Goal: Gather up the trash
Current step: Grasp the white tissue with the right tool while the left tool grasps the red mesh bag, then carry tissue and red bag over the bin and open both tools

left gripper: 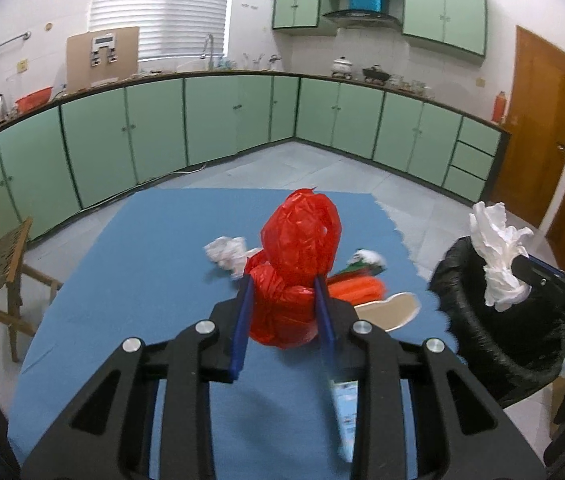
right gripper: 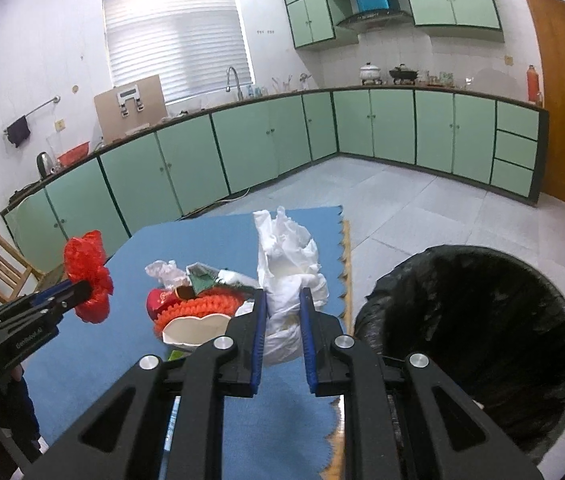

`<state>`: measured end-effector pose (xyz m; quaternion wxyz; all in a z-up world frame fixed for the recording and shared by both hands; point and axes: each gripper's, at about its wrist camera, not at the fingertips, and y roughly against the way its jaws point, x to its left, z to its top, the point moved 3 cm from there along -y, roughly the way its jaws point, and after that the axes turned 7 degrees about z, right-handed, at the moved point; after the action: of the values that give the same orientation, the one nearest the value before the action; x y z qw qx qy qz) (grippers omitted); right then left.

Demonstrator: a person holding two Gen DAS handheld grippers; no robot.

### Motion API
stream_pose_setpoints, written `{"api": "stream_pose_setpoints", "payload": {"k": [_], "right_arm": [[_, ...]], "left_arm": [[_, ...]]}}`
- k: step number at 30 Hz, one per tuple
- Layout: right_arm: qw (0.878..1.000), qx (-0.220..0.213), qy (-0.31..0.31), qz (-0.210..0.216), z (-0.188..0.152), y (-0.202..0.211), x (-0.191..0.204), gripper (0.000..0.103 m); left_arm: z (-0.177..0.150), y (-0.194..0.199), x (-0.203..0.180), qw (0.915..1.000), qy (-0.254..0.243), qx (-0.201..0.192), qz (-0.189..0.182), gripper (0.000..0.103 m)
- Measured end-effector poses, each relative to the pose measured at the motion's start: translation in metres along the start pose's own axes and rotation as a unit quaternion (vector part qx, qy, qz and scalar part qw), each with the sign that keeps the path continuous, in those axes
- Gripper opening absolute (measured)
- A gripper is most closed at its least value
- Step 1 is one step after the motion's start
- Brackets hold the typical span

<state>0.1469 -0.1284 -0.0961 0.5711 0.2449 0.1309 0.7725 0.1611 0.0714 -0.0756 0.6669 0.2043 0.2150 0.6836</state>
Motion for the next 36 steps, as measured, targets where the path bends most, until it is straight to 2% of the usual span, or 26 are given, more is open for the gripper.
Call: {"api": "stream_pose_setpoints", "payload": {"k": [8, 19, 27, 36], "right_arm": [[0.999, -0.035, -0.005, -0.019, 0.016, 0.036, -0.019, 0.017], [0.995, -0.068, -0.014, -0.068, 0.027, 0.075, -0.061, 0.017], [0.991, -0.072, -0.027, -0.112, 0.025, 0.094, -0.11, 0.017], [0.986, -0.059, -0.052, -0.149, 0.013, 0.1, -0.166, 0.016]], "left_arm": [[0.015, 0.011, -0.046, 0.9985, -0.016, -0.023, -0.046, 0.027], [0.031, 0.009, -0.121, 0.9923, -0.035, -0.041, -0.111, 0.026], [0.03, -0.004, -0.192, 0.9845, -0.065, -0.039, -0.158, 0.026], [0.014, -0.03, -0.258, 0.977, -0.092, -0.024, -0.191, 0.026]]}}
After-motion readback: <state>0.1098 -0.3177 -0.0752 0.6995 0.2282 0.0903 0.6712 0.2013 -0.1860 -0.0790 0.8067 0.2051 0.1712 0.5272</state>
